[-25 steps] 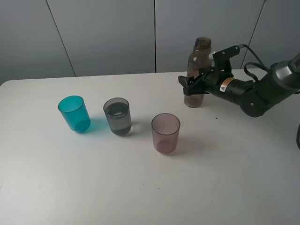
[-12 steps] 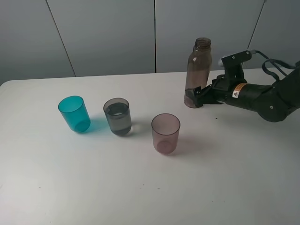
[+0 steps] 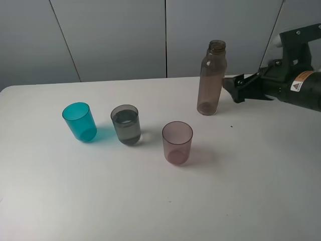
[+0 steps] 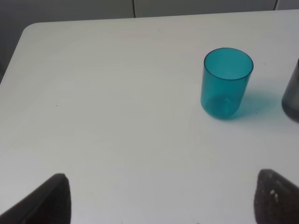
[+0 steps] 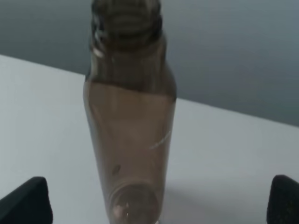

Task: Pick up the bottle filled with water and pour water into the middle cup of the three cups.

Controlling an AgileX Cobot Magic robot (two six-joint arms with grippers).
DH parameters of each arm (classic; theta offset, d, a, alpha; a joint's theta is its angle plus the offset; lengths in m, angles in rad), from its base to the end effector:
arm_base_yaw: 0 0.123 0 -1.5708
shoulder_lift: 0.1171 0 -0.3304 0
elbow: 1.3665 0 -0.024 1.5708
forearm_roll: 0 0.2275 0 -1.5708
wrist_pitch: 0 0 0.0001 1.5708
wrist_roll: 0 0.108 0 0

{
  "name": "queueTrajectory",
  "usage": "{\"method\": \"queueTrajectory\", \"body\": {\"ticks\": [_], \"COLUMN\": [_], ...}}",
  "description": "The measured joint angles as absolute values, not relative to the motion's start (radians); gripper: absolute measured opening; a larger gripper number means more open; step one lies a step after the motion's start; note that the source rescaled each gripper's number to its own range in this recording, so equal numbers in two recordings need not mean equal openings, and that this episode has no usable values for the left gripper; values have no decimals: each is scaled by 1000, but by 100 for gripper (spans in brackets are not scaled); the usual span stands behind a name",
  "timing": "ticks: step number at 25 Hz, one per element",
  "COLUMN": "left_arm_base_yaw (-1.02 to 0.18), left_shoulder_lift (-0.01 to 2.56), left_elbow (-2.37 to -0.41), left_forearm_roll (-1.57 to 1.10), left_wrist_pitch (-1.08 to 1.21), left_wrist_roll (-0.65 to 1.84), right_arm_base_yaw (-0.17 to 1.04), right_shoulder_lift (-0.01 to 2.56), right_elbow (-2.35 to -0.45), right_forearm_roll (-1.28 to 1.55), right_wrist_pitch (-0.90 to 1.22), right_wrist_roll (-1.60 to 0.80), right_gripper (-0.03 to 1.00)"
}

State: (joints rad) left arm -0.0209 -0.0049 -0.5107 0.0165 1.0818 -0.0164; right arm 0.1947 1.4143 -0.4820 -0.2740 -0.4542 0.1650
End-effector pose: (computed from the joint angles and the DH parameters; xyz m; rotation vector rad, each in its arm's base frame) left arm -0.0587 0.0028 0.2589 0.0035 2.0497 -0.0035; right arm 0.2471 0.0618 0.2565 -0.3499 1.9472 0.1907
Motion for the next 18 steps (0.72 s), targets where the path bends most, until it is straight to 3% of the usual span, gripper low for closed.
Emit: {"method": "queueTrajectory", "body": {"ticks": [10,18], "left_arm_base_yaw": [-21,-21], "left_shoulder_lift": [-5,-5], "left_elbow": [-511,-511], "left_forearm_roll": [17,17], "left_wrist_pitch": [1082,1082], "left_wrist_roll": [-16,-16], "right_arm_base_yaw": [195,195], "right_shoulder_lift": [847,534], "right_elbow": [-686,-723], "right_forearm_roll": [-220,-6], "right_wrist_pitch": [432,856], "right_wrist_roll": [165,-38], "right_gripper": [100,100]}}
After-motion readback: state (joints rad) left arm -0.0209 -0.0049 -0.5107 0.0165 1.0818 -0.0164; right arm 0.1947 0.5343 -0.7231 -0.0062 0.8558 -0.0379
